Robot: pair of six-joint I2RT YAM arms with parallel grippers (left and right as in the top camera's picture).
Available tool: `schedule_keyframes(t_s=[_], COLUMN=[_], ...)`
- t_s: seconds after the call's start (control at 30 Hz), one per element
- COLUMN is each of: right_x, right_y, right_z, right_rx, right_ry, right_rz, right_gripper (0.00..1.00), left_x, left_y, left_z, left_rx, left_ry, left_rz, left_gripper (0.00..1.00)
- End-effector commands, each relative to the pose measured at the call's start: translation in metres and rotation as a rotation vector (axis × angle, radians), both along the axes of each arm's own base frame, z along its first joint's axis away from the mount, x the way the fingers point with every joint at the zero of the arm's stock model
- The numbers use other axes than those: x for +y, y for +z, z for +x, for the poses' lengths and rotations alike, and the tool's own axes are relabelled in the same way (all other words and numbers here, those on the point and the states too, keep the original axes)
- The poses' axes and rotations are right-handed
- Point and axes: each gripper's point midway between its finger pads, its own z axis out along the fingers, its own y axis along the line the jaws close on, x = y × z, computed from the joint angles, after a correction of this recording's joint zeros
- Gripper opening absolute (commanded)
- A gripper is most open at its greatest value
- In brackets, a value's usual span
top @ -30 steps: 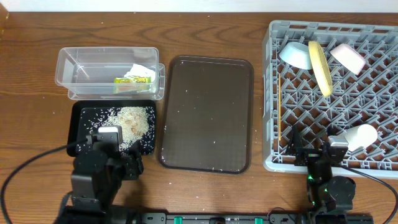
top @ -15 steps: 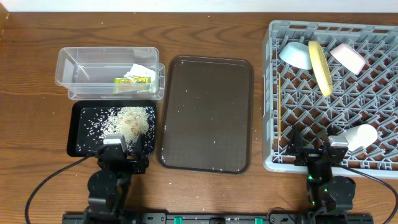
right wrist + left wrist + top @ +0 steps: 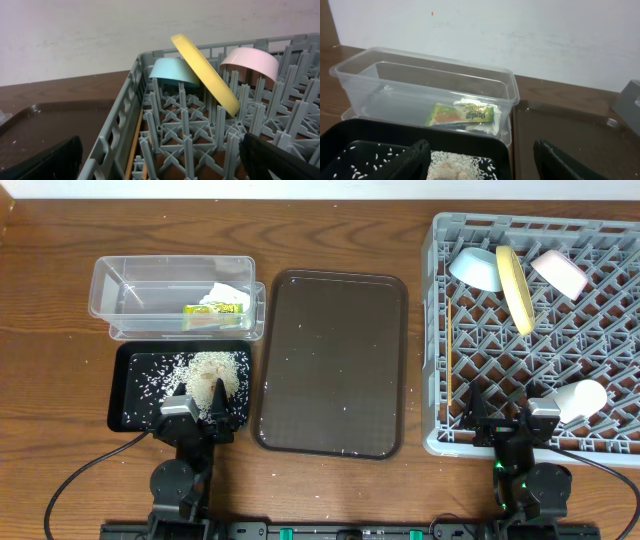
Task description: Sort waste into correct bins and load items into the dishwasher rack
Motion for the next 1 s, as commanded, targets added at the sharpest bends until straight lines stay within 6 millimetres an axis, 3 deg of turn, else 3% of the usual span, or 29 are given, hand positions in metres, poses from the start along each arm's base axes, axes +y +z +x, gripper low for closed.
schedule_keyframes(t_s=[0.0, 0.97], right_x=[-0.0001, -0.0001], right_y=[0.0002, 0.0002], right_z=[-0.0003, -0.0003], right_rx=[-0.003, -0.003], right_ry=[-0.002, -0.002], right_rz=[-0.016, -0.016], right_gripper=[0.99, 0.99], left_x=[0.0062, 0.0009], left_y=[-0.0163, -0.0171], left_z=[-0.0019, -0.0016], left_rx=[0.057, 0.061], left_ry=[0.034, 0.003], left_rz=[-0.005, -0.006], left_gripper=[0.69, 0.69])
